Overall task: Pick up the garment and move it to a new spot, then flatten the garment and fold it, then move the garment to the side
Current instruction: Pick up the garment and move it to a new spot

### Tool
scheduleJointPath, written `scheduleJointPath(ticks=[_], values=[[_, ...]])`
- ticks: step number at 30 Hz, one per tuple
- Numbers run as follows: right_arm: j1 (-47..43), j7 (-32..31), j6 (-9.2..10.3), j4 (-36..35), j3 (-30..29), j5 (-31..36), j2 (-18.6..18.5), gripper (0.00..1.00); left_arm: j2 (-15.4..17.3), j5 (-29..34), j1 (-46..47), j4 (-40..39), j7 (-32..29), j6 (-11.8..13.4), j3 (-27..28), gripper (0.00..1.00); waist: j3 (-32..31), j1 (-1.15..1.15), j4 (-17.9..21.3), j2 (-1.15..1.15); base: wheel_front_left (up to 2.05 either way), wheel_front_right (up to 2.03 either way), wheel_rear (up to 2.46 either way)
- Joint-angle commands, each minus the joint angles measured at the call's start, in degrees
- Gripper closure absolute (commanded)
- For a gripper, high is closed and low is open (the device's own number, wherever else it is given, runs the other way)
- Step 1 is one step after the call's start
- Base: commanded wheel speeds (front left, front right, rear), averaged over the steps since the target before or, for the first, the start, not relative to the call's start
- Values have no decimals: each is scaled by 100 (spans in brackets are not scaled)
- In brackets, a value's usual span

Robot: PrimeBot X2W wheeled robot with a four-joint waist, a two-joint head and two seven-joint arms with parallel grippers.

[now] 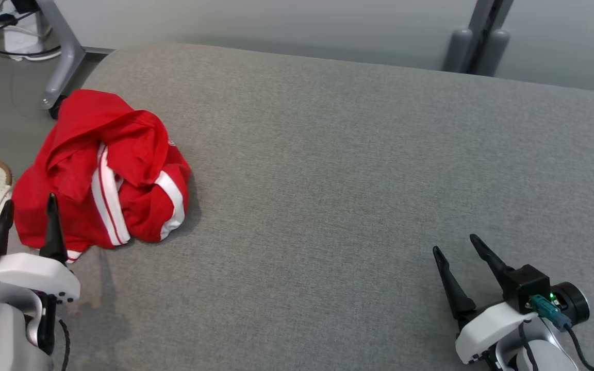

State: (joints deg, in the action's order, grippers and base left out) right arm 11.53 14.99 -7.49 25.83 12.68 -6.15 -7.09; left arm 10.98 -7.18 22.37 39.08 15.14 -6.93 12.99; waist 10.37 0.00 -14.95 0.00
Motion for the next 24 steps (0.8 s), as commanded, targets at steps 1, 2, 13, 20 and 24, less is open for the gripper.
scheduleJointPath(ticks=[1, 2, 13, 20, 24], values=[[52, 28, -1, -23, -7, -22, -27, 0, 80, -59, 218, 127, 3, -16, -12, 0, 111, 0, 163, 0, 0, 0, 0], [70, 28, -1, -28, -10, -34, -24, 0, 145, -78, 345, 213, 3, -26, -23, 0, 141, 0, 220, 0, 0, 0, 0], [133, 29, -1, -1, -82, -111, -5, 0, 462, -174, 989, 1231, -11, 170, -90, 0, 390, 0, 703, 0, 0, 0, 0], [207, 28, -1, 18, -74, -142, 18, 0, 590, -144, 1119, 1843, -154, 515, -81, 0, 465, 0, 920, 0, 0, 0, 0], [199, 28, -1, 28, -105, -172, 7, 0, 626, -157, 1192, 2154, -252, 620, -91, 71, 487, 0, 995, 0, 0, 0, 0]])
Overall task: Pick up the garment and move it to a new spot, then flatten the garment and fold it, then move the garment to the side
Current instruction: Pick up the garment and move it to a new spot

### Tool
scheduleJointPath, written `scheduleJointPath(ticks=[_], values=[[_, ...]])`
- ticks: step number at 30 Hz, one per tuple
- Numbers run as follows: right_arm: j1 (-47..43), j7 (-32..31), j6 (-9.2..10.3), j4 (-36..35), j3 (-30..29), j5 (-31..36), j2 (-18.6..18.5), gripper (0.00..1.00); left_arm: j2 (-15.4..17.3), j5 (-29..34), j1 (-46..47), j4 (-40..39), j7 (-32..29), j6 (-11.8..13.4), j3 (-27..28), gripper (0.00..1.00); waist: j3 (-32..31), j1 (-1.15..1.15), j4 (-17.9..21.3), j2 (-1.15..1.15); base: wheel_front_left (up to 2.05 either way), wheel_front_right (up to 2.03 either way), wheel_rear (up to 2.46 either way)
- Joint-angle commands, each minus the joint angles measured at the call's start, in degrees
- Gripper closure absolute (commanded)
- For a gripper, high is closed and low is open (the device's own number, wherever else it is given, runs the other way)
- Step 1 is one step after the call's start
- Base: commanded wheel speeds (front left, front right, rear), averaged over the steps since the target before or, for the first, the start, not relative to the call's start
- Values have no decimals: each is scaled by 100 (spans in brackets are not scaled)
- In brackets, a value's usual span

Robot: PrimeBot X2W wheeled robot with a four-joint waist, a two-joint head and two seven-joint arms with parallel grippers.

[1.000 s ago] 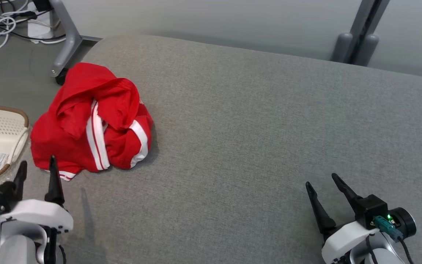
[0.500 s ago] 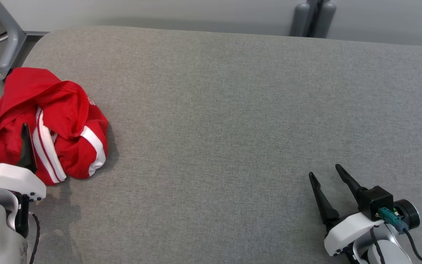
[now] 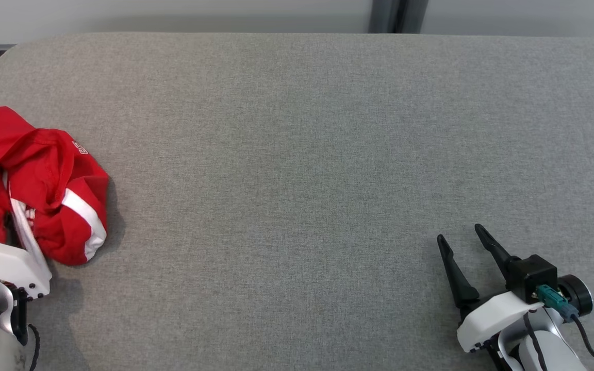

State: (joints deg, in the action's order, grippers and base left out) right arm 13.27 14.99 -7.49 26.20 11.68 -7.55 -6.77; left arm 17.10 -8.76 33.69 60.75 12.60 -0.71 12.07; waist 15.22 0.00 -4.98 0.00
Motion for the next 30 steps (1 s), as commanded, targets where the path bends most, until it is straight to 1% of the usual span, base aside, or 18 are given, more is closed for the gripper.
scheduleJointPath(ticks=[1, 4, 6, 12, 16, 19, 24, 30], values=[[18, 29, -1, -3, -18, -35, -19, 0, 40, -14, 88, 38, 7, 3, 5, 100, 4, 0, 11, 0, 0, 0, 0], [25, 29, -1, 21, -57, -54, 16, 0, 119, 4, 207, 179, 51, 37, -41, 100, -16, 0, 44, 0, 0, 0, 0], [23, 29, -1, 5, -81, -61, 38, 0, 181, -2, 292, 124, 120, 35, -51, 100, -49, 0, 52, 0, 0, 0, 0], [-97, 28, -1, -26, -119, -69, 161, 0, 352, 89, 673, -476, 250, -82, -173, 100, -250, 0, 58, 0, 0, 0, 0], [-157, 29, -1, 2, -127, -101, 209, 0, 389, 211, 915, -1007, 260, -181, -371, 100, -382, 0, 82, 0, 0, 0, 0], [-191, 29, -1, 10, -136, -123, 251, 0, 346, 290, 1067, -1441, 264, -269, -530, 100, -472, 0, 128, 0, 0, 0, 0], [-252, 29, -1, -4, -153, -165, 310, 0, -3, 216, 1261, -2107, 259, -446, -824, 100, -599, 0, 259, 0, 0, 0, 0], [-296, 29, -1, -5, -129, -217, 348, 0, -766, 146, 1275, -2654, 260, -581, -1440, 100, -686, 0, 494, 0, 0, 0, 0]])
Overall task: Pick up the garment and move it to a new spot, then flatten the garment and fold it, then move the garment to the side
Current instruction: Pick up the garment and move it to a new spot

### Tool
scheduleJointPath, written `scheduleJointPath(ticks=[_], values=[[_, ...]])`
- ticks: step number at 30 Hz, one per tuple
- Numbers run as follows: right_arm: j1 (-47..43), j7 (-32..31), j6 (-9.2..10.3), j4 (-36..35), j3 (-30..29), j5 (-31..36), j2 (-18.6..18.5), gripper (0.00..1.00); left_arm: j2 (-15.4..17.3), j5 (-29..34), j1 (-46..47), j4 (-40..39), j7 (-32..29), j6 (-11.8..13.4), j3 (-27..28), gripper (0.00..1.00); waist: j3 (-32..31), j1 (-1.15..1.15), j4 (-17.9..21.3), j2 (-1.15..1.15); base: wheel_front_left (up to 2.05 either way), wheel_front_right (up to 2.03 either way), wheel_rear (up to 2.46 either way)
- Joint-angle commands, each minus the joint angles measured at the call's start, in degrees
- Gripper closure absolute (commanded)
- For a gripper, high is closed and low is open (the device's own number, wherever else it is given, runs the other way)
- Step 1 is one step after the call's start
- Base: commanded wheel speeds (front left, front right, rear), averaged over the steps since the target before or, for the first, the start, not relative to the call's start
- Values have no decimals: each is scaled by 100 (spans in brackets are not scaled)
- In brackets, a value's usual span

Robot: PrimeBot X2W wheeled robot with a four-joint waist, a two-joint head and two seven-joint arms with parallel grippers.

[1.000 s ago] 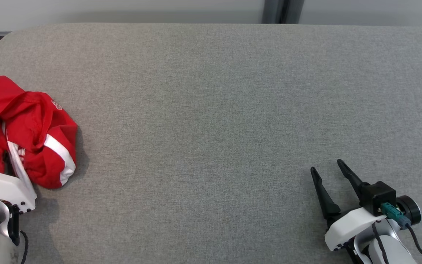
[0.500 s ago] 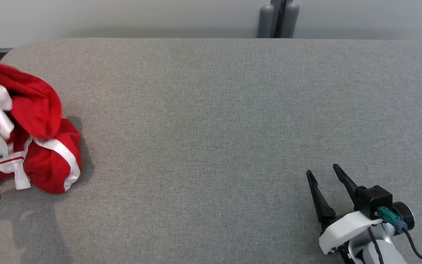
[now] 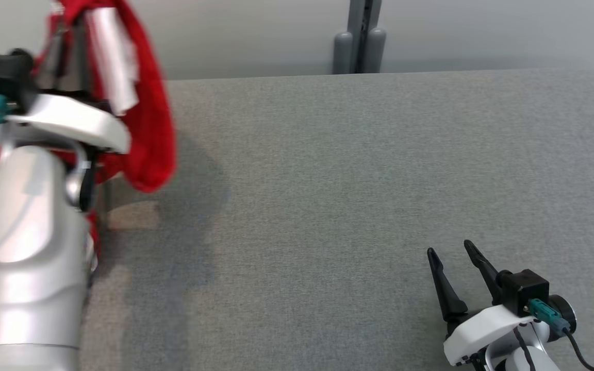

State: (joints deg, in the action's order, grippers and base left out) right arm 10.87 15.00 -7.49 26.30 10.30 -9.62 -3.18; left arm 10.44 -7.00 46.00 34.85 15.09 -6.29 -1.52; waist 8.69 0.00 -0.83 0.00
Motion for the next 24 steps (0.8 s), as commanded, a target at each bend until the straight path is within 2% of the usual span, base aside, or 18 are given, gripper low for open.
scheduleJointPath(ticks=[1, 4, 7, 11, 16, 20, 21, 23, 24], values=[[-64, 27, -1, -9, 19, -17, -5, 0, -246, -63, 19, -115, 10, -38, -189, 100, -47, 0, 119, 0, 0, 0, 0], [-78, 28, -1, 12, 30, -33, 1, 0, -535, -181, -96, -254, 10, -68, -547, 100, -111, 0, 264, 0, 0, 0, 0], [-84, 27, -1, 23, 50, -54, 6, 0, -665, -381, -174, -370, 10, -90, -771, 100, -146, 0, 375, 0, 0, 0, 0], [-94, 28, -1, -35, 19, -48, 10, 0, -738, -868, -411, -669, 11, -110, -1437, 100, -188, 0, 576, 0, 0, 0, 0], [-136, 28, -1, -23, 61, -70, 14, 0, -736, -1632, -911, -974, 11, 281, -2339, 100, -219, 0, 781, 0, 0, 0, 0], [-141, 28, -1, -27, 52, -91, 14, 0, -740, -1900, -1327, -1053, 11, 632, -2707, 100, -204, 0, 874, 0, 0, 0, 0], [-149, 28, -1, -30, 33, -95, 15, 0, -740, -1876, -1441, -1022, 11, 703, -2769, 92, -201, 0, 877, 0, 0, 0, 0], [-164, 28, -1, -40, -12, -107, 15, 0, -731, -1839, -1656, -909, 11, 797, -2816, 0, -200, 0, 864, 0, 0, 0, 0], [-176, 27, -1, -46, -37, -107, 15, 0, -732, -1777, -1736, -866, 11, 831, -2777, 0, -206, 0, 849, 0, 0, 0, 0]])
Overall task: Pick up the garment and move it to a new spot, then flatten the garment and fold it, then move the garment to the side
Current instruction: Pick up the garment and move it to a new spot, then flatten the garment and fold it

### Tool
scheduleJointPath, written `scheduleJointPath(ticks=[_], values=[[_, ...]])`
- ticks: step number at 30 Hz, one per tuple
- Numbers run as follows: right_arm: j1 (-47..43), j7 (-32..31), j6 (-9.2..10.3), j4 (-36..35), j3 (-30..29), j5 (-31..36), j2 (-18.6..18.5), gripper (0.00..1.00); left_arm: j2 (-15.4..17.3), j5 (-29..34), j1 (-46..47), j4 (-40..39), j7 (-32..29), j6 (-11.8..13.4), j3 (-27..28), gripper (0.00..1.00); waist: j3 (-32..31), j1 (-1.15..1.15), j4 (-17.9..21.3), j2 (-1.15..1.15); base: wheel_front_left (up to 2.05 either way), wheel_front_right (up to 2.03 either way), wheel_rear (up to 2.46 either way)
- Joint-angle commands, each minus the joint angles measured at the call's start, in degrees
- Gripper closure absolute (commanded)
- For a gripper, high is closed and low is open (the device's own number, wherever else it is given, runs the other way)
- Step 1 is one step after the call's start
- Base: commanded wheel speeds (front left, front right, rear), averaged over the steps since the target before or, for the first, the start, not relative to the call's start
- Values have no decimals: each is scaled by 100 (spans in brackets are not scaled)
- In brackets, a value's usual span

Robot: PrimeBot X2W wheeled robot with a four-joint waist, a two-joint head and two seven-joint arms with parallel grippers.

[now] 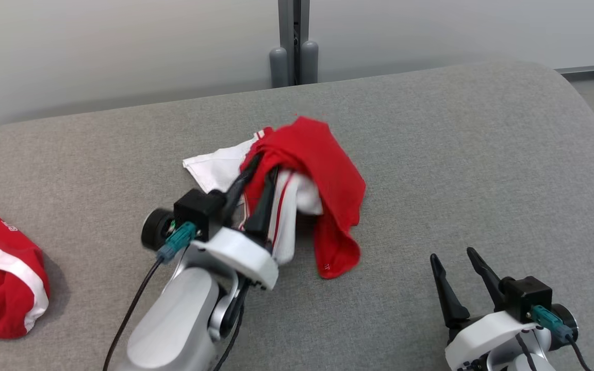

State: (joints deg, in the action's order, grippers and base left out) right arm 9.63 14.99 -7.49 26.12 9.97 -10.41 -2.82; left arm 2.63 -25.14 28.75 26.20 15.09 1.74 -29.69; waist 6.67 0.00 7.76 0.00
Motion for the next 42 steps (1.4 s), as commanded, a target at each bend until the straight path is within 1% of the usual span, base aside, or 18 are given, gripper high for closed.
scheduleJointPath(ticks=[1, 4, 10, 16, 19, 22, 25, 28, 33, 39, 42], values=[[-63, 29, -1, -34, -32, -17, -19, 0, 47, 91, -113, 36, 11, 60, 105, 0, -13, 0, -29, 0, 0, 0, 0], [-66, 29, -1, -50, -143, 12, -24, 0, 52, 290, -479, 17, 11, 136, 408, 0, -36, 0, -123, 0, 0, 0, 0], [-155, 29, -1, -101, -310, 60, -25, 0, 100, 656, -1276, -214, 10, 133, 1163, 0, -183, 0, -353, 0, 0, 0, 0], [-221, 28, -1, -121, -284, 64, -23, 0, 134, 906, -2001, -356, 10, 121, 2039, 0, -352, 0, -491, 0, 0, 0, 0], [-298, 29, -1, -118, -273, 67, -24, 0, 123, 1035, -2338, -456, 10, 71, 2444, 0, -437, 0, -529, 0, 0, 0, 0], [-367, 28, -1, -112, -262, 67, -23, 0, 113, 1189, -2675, -519, 9, -22, 2732, 0, -525, 0, -542, 0, 0, 0, 0], [-405, 29, -1, -108, -274, 81, -23, 0, 94, 1323, -2956, -580, 8, -103, 2920, 0, -564, 0, -543, 0, 0, 0, 0], [-432, 28, -1, -97, -269, 84, -23, 0, 79, 1392, -3101, -651, 8, -127, 3034, 0, -577, 0, -535, 0, 0, 0, 0], [-453, 29, -1, -77, -236, 51, -23, 0, 42, 1399, -3281, -622, 9, -188, 3146, 0, -584, 0, -530, 0, 0, 0, 0], [-383, 29, -1, -61, -161, 77, -22, 0, 38, 1257, -3185, -647, 9, -132, 2989, 0, -533, 0, -578, 0, 0, 0, 0], [-280, 28, -1, -82, 33, 70, -22, 0, 37, 1202, -3140, -631, 8, -128, 2827, 0, -458, 0, -718, 0, 0, 0, 0]])
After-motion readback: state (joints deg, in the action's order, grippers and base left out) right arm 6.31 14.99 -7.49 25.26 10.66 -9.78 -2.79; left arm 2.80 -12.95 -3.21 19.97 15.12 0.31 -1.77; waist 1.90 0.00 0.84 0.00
